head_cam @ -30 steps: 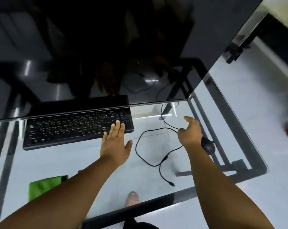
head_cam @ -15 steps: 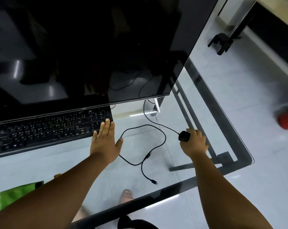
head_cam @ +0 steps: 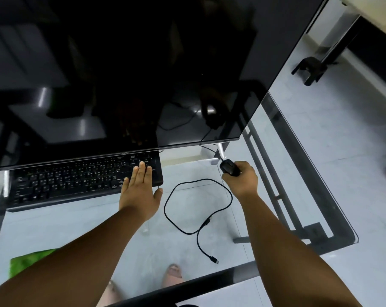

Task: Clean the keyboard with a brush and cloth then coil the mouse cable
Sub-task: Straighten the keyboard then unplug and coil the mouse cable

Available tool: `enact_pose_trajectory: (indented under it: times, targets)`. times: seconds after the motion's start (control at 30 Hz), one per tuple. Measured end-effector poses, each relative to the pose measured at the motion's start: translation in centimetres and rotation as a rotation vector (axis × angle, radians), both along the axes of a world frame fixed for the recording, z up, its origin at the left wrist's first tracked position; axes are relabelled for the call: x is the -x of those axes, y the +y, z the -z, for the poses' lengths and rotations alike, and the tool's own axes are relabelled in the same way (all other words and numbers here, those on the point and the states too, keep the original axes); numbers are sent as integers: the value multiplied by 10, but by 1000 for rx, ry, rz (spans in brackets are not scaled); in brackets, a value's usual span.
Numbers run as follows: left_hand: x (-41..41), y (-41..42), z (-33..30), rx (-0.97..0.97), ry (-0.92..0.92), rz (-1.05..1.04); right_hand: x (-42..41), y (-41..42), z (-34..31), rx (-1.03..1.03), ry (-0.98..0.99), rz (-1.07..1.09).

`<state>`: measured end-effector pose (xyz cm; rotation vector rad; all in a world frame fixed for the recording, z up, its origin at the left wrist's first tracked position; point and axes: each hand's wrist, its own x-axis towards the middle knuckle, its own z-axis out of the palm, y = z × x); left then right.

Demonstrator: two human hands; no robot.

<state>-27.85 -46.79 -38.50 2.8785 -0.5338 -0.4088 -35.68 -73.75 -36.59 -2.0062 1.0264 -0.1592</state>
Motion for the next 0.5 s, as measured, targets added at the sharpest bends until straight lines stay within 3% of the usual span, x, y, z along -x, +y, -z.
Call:
enact_pose_trajectory:
  times: [0.5]
  targets:
    - [-7, 10, 7, -32, 44, 7, -66, 23, 6, 115, 169, -38]
